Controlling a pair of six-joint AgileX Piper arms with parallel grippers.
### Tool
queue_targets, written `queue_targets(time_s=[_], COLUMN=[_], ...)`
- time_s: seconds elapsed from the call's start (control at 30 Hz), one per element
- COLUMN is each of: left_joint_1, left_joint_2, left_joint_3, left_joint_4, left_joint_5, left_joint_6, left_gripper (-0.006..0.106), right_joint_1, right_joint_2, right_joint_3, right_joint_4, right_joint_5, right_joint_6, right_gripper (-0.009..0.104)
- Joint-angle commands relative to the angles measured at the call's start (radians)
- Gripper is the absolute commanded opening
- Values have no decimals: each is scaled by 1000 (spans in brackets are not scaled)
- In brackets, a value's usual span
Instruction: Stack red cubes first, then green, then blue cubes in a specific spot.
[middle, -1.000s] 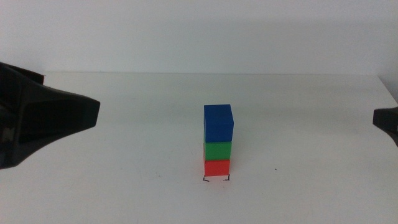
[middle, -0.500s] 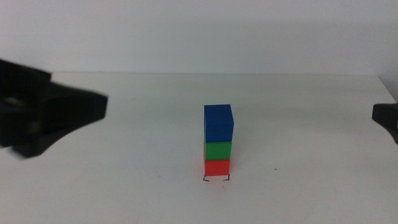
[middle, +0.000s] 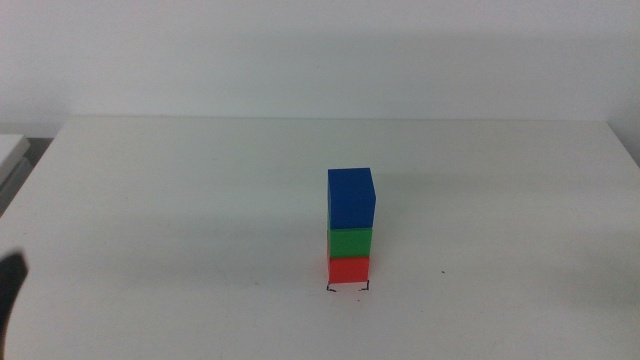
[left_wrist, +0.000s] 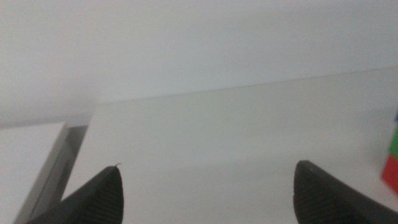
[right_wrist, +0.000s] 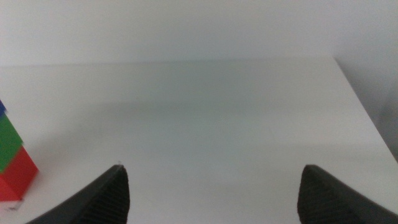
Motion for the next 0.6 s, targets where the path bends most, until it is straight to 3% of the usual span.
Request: queue_targets(time_s=[0.0, 0.1, 0.27, 0.57], left_joint_1=[44, 58, 60, 60], left_joint_2=[-113, -238, -238, -238], left_joint_3=[98, 214, 361, 370], left_joint_4=[-26, -62, -65, -67], left_joint_5=[-20, -24, -167, -221], left_joint_6=[1, 1, -1, -1], left_gripper=[94, 94, 94, 94], right_joint_1=[-24, -41, -42, -42], right_joint_2=[-109, -226, -345, -345], right_joint_3=[77, 143, 188, 188], right_joint_4=[-16, -16, -16, -18], right_joint_5=[2, 21, 9, -9], right_joint_6=[-8, -8, -8, -8], right_gripper=[93, 93, 93, 93])
